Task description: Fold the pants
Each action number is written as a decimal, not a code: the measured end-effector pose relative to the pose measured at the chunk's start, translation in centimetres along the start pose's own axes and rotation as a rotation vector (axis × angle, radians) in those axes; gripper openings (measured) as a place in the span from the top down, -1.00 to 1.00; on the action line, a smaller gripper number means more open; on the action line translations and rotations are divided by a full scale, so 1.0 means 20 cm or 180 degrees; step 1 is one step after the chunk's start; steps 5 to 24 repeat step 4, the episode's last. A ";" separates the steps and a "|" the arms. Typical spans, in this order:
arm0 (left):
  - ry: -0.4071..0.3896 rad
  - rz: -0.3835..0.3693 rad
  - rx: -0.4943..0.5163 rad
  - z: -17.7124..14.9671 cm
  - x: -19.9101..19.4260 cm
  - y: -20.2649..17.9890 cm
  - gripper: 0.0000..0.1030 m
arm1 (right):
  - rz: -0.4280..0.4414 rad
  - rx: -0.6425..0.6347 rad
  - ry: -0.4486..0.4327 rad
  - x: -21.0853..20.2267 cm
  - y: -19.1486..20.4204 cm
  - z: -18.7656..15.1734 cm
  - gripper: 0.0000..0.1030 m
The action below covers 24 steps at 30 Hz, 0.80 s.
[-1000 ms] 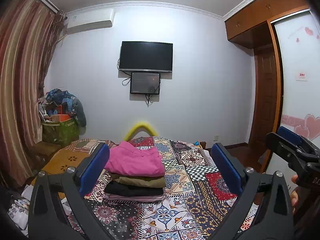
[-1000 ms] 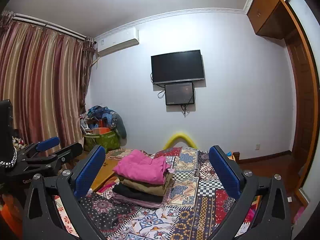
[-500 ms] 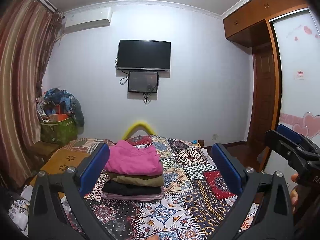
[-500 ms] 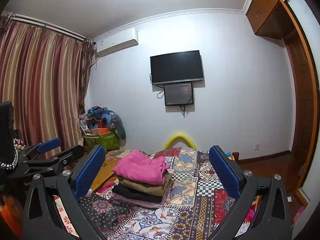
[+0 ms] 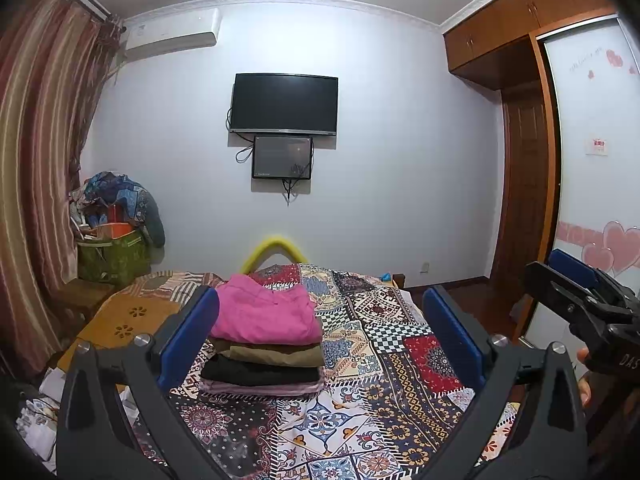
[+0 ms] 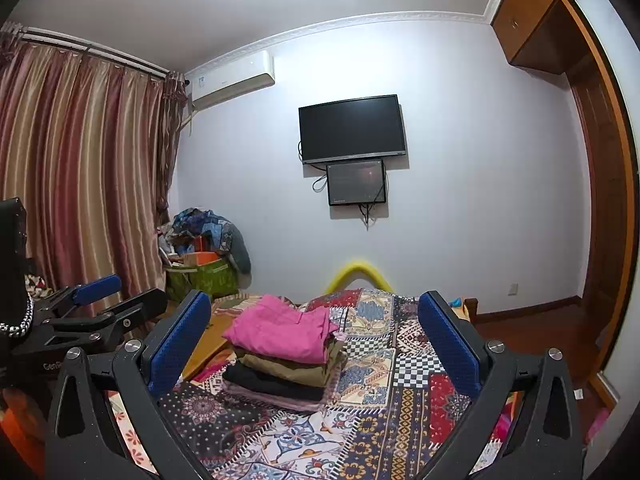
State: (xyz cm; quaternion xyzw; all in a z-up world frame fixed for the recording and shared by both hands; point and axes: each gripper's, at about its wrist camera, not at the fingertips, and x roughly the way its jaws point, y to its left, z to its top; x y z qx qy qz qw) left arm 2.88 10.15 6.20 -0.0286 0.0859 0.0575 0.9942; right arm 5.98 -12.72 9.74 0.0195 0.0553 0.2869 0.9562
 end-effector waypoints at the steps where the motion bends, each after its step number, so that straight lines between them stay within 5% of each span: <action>1: 0.0003 0.0003 0.0004 0.00 0.00 0.00 -1.00 | -0.0001 0.0002 0.0004 0.00 0.00 0.00 -1.00; 24: 0.0025 0.0005 0.0006 -0.01 0.01 0.00 -1.00 | -0.0007 0.0014 0.0014 0.00 -0.01 -0.01 -1.00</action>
